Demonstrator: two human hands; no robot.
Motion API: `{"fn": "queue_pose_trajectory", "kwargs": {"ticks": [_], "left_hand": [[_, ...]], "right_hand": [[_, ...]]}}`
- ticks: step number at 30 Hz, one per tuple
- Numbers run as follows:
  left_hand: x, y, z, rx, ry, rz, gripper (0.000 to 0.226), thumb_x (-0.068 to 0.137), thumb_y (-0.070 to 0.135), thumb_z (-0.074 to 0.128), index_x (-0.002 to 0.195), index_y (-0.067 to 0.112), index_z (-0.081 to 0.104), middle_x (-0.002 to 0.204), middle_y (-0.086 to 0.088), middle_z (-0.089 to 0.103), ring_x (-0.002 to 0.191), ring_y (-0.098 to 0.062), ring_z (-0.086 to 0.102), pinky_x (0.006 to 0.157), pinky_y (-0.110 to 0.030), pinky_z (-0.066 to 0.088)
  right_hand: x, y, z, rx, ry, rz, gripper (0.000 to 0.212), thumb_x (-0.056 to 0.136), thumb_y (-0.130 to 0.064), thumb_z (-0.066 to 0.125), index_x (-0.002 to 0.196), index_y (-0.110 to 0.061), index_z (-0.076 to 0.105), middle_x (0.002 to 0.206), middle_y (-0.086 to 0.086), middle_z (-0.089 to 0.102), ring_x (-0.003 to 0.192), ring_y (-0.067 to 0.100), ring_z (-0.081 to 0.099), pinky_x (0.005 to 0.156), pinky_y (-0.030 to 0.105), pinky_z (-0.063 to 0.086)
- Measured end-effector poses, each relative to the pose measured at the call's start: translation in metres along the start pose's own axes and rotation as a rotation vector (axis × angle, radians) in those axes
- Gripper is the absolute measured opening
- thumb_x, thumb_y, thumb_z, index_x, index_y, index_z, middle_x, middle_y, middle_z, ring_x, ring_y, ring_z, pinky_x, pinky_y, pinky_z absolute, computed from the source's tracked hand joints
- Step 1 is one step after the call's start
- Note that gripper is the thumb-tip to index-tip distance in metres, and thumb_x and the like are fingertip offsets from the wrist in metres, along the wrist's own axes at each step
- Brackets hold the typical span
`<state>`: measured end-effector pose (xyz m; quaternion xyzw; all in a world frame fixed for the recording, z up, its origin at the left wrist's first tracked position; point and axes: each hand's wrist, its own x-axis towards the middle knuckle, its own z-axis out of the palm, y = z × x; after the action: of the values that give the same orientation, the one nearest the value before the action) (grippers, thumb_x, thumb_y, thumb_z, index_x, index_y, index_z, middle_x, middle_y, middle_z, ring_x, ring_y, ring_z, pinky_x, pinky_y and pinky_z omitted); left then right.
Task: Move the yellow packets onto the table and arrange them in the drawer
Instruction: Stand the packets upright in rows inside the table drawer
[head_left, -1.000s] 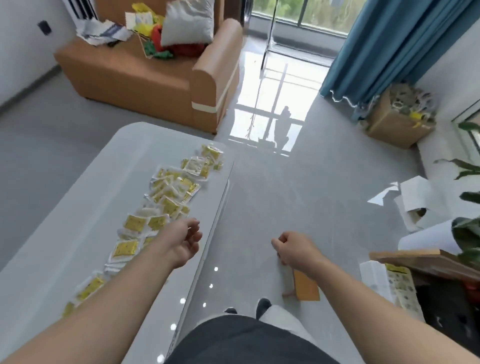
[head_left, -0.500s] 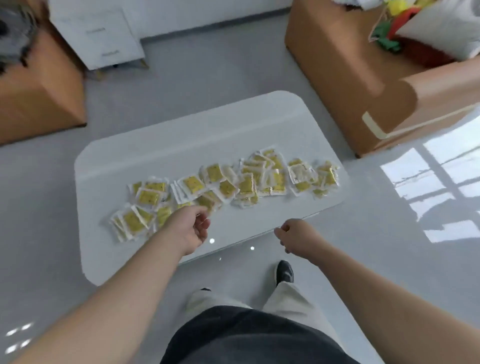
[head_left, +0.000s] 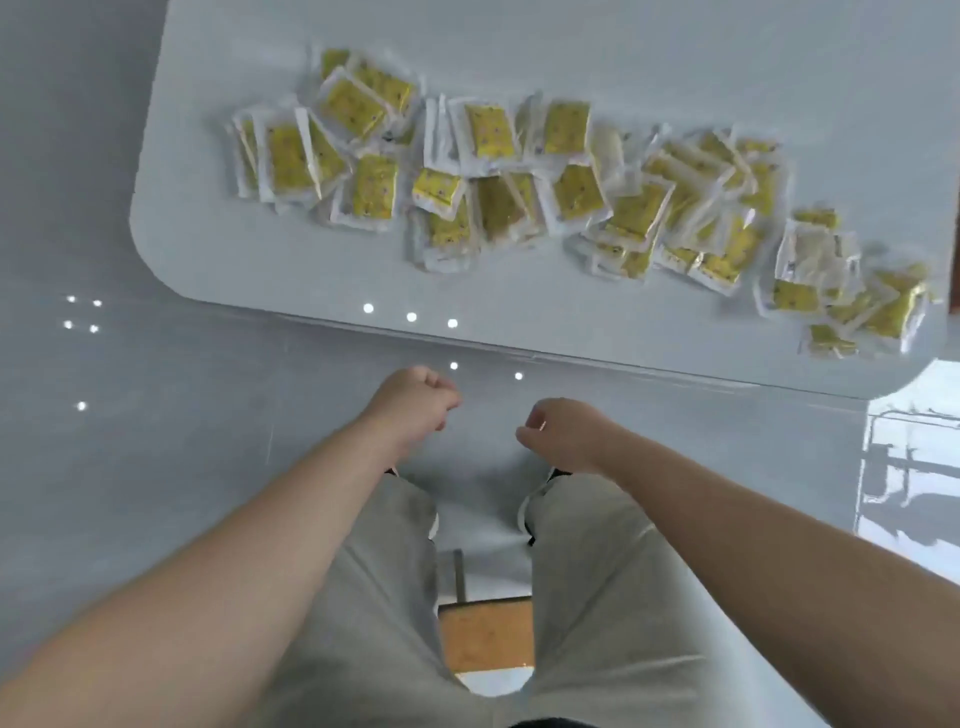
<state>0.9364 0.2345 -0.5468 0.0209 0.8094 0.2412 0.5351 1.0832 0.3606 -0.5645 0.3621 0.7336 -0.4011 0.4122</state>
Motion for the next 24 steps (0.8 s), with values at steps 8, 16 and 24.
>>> {"fn": "queue_pose_trajectory", "kwargs": {"ticks": [8, 16, 24], "left_hand": [[0.151, -0.065, 0.061, 0.849, -0.101, 0.278, 0.042, 0.098, 0.039, 0.056, 0.13, 0.012, 0.056, 0.128, -0.008, 0.061, 0.115, -0.028, 0.058, 0.092, -0.035, 0.048], [0.195, -0.07, 0.096, 1.183, -0.035, 0.385, 0.029, 0.103, 0.038, 0.049, 0.104, 0.012, 0.062, 0.096, -0.005, 0.06, 0.084, -0.023, 0.058, 0.067, -0.032, 0.042], [0.189, -0.098, 0.102, 1.076, 0.169, 0.569, 0.042, 0.099, 0.041, 0.055, 0.134, 0.017, 0.047, 0.118, -0.007, 0.061, 0.106, -0.029, 0.06, 0.083, -0.036, 0.05]], "right_hand": [[0.16, 0.045, 0.059, -0.333, -0.03, -0.076, 0.037, 0.103, -0.037, 0.046, 0.123, -0.01, 0.061, 0.121, 0.007, 0.066, 0.115, 0.028, 0.058, 0.095, 0.037, 0.048], [0.21, 0.072, 0.077, -0.445, 0.135, -0.119, 0.041, 0.104, -0.037, 0.045, 0.129, -0.007, 0.06, 0.123, 0.01, 0.067, 0.114, 0.028, 0.06, 0.089, 0.038, 0.048], [0.197, 0.09, 0.08, -0.3, 0.39, -0.178, 0.038, 0.102, -0.043, 0.05, 0.134, -0.023, 0.05, 0.121, 0.002, 0.064, 0.105, 0.026, 0.061, 0.087, 0.039, 0.052]]}}
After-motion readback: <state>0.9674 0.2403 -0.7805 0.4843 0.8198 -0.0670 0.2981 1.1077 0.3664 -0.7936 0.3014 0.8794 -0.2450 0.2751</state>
